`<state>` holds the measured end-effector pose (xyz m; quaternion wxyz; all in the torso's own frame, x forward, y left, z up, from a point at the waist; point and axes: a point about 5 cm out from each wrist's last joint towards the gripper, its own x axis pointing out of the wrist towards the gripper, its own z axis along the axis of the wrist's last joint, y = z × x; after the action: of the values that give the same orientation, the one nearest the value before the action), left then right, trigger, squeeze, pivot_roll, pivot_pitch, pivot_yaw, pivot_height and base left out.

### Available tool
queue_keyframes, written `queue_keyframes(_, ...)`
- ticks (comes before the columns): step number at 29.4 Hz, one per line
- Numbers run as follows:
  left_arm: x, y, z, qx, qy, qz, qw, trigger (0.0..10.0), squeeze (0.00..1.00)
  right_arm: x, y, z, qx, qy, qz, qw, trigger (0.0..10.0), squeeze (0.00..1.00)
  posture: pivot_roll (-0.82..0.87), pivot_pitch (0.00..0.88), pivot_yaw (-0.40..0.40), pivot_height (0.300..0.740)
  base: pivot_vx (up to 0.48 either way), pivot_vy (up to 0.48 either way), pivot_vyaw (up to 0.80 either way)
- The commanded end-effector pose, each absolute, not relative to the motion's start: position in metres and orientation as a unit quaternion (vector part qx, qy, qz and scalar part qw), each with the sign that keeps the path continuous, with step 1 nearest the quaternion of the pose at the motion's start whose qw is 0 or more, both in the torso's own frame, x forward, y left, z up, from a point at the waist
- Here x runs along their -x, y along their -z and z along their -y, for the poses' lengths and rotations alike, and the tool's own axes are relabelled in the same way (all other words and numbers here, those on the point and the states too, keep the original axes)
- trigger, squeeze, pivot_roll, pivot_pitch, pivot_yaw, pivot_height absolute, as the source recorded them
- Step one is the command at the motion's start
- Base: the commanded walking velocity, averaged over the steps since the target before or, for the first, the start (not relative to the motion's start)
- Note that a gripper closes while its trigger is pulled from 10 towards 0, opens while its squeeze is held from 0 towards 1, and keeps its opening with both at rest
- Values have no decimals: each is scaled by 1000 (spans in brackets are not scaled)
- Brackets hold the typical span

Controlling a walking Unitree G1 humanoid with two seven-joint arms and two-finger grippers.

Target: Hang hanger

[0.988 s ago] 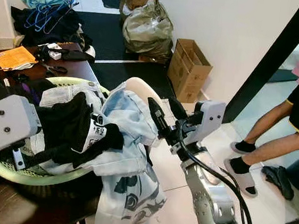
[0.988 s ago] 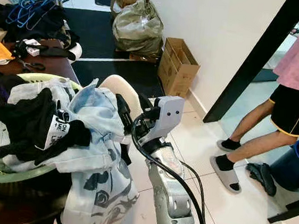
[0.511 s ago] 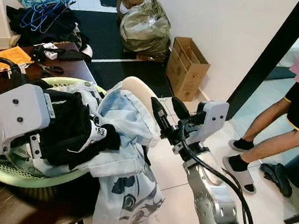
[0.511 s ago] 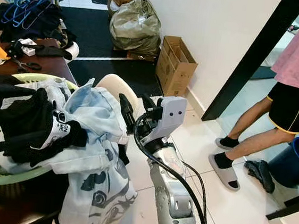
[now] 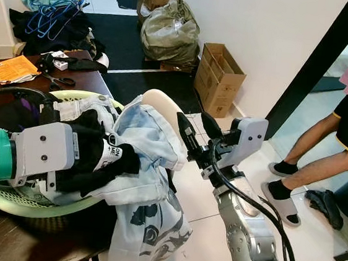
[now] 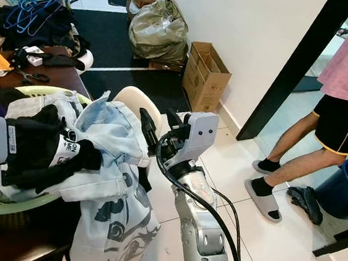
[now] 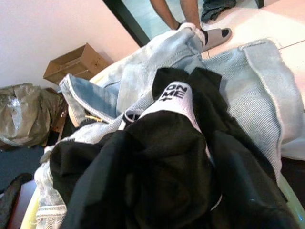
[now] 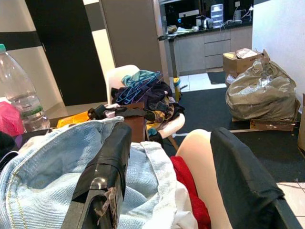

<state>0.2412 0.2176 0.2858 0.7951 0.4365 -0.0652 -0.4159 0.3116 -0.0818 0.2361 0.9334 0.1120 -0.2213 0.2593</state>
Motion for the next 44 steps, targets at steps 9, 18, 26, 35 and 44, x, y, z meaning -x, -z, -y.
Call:
queue_keyframes(9, -240, -292, -214, -424, 413, 99, 800, 0, 0, -310, -234, 85, -112, -254, 218, 936, 10000, 0, 32, 150, -9, 740, 0, 0, 0)
queue_keyframes(18, -224, -309, -221, -361, 359, 138, 850, 0, 0, -309, -233, 83, -114, -256, 216, 935, 10000, 0, 44, 158, -5, 740, 0, 0, 0)
queue_keyframes(26, -179, -300, -233, -140, 327, 136, 925, 10000, 0, -308, -229, 82, -117, -262, 209, 935, 10000, 0, 78, 171, -9, 740, 0, 0, 0)
queue_keyframes(35, -160, -262, -222, -95, 347, 86, 929, 10000, 0, -310, -229, 76, -121, -273, 207, 932, 10000, 0, 101, 170, -29, 740, 0, 0, 0)
queue_keyframes(44, -248, -230, -193, -236, -11, 157, 959, 10000, 0, -312, -234, 74, -117, -278, 214, 929, 10000, 0, 53, 133, -35, 740, 0, 0, 0)
